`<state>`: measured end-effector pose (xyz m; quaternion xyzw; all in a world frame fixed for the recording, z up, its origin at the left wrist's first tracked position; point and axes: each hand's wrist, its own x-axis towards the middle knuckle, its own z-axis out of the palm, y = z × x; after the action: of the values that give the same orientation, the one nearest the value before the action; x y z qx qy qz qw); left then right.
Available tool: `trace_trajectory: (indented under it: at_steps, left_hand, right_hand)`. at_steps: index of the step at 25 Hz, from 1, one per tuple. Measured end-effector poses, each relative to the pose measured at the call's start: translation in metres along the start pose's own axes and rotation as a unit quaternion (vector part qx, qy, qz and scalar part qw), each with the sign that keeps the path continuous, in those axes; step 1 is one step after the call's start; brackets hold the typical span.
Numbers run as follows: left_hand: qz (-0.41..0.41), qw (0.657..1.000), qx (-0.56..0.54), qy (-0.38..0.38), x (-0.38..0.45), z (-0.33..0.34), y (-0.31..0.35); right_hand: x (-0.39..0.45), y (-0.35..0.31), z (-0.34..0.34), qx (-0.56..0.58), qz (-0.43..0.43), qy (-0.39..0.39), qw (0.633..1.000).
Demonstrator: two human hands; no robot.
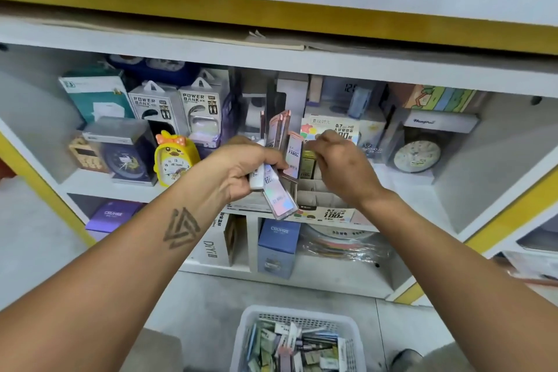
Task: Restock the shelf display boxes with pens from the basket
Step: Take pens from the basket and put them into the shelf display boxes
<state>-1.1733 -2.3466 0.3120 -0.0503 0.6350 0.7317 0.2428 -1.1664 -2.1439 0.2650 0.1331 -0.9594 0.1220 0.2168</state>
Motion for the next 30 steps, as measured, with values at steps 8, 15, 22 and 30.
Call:
trace_trajectory:
  at_steps: [8,15,22,30]
  left_hand:
    - [0.002,0.999,-0.008,-0.050,-0.012,0.024,-0.006]
    - [0.017,0.998,0.051,0.018,-0.005,0.012,-0.002]
    - [0.016,0.998,0.068,-0.001,-0.007,0.016,-0.004]
    - [0.001,0.998,0.066,0.000,-0.005,0.024,-0.007]
  right_hand:
    - [0.006,-0.014,-0.045,0.496,0.334,-0.006,0.802]
    - [0.000,0.016,-0.043,0.220,0.211,0.062,0.950]
    - [-0.004,0.021,-0.019,0.136,0.127,0.013,0.982]
    - [0.000,0.013,-0.018,0.044,0.093,0.049,0.994]
